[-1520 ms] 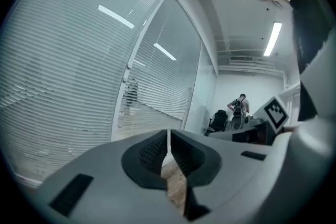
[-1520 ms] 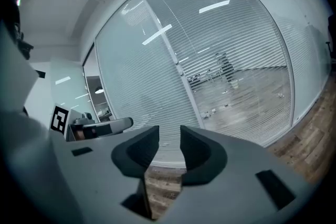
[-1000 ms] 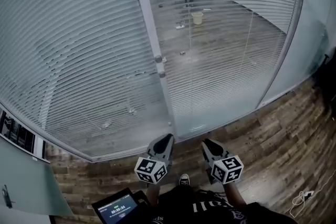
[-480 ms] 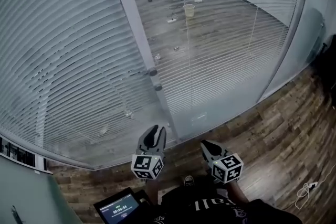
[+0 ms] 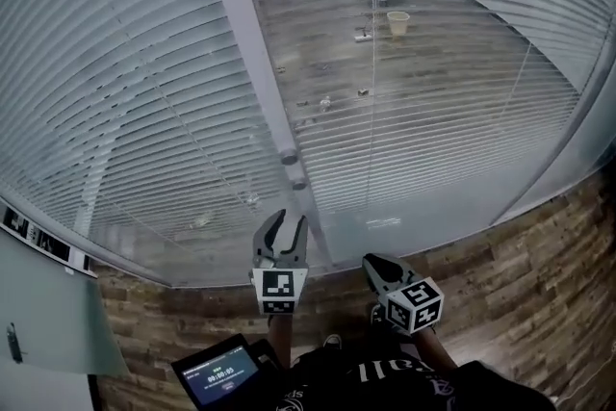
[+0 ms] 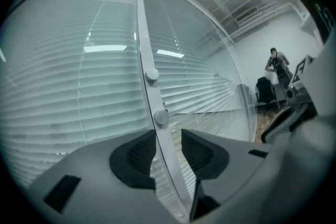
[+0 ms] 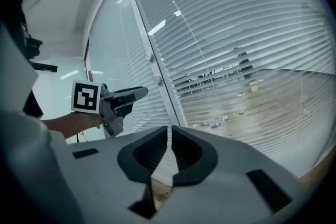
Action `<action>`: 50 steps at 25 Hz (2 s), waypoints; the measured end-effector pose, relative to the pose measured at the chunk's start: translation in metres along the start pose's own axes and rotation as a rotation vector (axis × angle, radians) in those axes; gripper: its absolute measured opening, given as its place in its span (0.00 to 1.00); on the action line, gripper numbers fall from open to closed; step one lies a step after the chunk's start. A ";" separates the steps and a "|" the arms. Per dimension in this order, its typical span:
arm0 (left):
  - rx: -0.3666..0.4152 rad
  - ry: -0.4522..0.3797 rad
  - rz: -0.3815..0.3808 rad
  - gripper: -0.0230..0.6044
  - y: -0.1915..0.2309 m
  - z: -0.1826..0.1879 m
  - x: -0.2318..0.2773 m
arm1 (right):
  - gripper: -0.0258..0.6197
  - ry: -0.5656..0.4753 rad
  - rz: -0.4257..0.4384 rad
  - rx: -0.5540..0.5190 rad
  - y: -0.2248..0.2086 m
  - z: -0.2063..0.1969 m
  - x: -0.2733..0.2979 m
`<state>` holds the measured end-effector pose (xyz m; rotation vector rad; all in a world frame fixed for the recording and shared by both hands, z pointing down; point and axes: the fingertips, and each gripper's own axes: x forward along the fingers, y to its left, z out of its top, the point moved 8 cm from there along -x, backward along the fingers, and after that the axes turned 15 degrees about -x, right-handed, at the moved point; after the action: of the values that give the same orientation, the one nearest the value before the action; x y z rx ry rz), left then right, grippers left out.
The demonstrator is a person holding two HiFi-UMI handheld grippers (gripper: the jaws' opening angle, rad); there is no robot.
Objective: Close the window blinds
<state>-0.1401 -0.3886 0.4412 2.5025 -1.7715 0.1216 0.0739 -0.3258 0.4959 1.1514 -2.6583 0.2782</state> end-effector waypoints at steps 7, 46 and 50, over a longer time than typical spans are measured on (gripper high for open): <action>0.167 0.012 0.186 0.31 -0.016 0.024 0.042 | 0.10 -0.005 0.098 -0.060 -0.058 0.014 0.010; 0.711 0.237 0.308 0.32 -0.026 0.018 0.068 | 0.10 0.006 0.327 -0.048 -0.091 0.000 0.044; 0.371 0.110 0.316 0.24 -0.020 0.018 0.065 | 0.10 0.009 0.309 -0.041 -0.094 -0.002 0.043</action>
<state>-0.0994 -0.4447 0.4302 2.3467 -2.2576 0.6474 0.1144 -0.4179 0.5179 0.7213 -2.8139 0.2783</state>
